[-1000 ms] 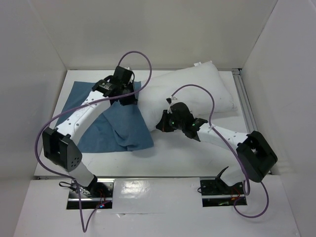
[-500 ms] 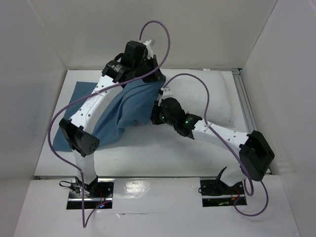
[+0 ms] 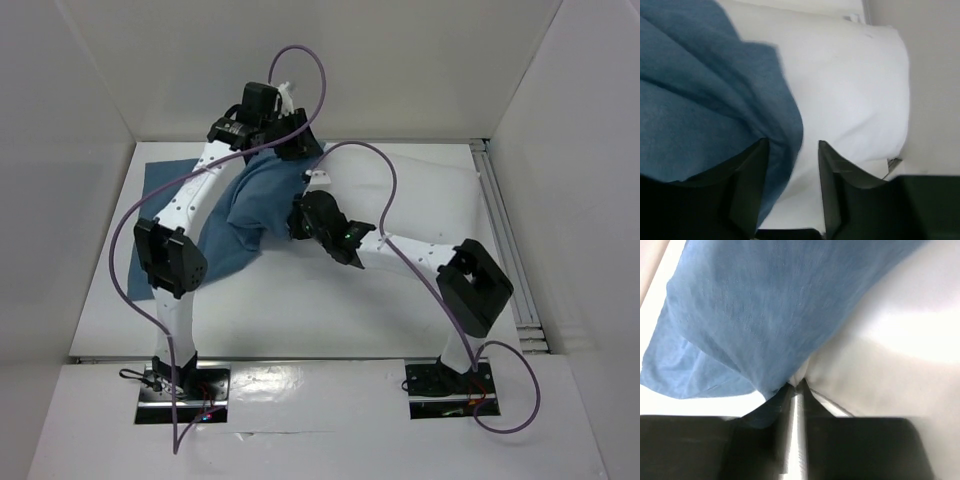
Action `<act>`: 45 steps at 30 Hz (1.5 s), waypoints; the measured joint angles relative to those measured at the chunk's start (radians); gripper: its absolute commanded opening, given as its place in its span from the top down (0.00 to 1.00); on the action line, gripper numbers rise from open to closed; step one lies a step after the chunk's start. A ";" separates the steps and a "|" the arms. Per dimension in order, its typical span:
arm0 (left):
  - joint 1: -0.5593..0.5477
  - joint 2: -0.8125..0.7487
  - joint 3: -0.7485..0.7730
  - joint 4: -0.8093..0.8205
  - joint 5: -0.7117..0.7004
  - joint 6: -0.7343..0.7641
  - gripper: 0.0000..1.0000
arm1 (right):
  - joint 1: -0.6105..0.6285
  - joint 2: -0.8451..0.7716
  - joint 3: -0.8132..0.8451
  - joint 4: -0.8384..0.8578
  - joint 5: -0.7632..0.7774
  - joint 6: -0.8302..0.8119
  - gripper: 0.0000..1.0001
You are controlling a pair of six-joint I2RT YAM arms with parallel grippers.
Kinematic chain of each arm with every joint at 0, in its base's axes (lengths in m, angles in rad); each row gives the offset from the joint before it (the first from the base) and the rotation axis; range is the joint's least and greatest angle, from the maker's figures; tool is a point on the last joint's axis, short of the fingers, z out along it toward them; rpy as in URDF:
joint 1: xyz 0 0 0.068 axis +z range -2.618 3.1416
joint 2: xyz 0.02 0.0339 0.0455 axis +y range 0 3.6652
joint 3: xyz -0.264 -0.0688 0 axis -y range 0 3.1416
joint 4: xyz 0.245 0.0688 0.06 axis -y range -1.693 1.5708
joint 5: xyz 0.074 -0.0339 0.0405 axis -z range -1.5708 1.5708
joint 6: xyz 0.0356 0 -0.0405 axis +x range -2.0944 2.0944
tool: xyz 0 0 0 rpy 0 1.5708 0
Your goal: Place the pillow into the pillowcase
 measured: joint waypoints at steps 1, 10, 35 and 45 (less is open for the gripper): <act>0.018 0.015 0.000 -0.006 -0.001 0.013 0.32 | 0.000 0.007 0.008 -0.007 -0.003 -0.002 0.50; 0.092 0.055 0.118 -0.131 -0.025 0.132 0.11 | 0.002 -0.167 0.014 -0.179 0.019 -0.062 0.07; -0.140 -0.788 -1.241 0.078 -0.341 -0.083 0.21 | -0.491 -0.690 -0.173 -0.800 0.102 0.095 0.01; -0.194 -0.584 -1.175 0.242 -0.559 -0.111 0.28 | -0.500 -0.618 -0.179 -0.793 -0.029 0.035 0.01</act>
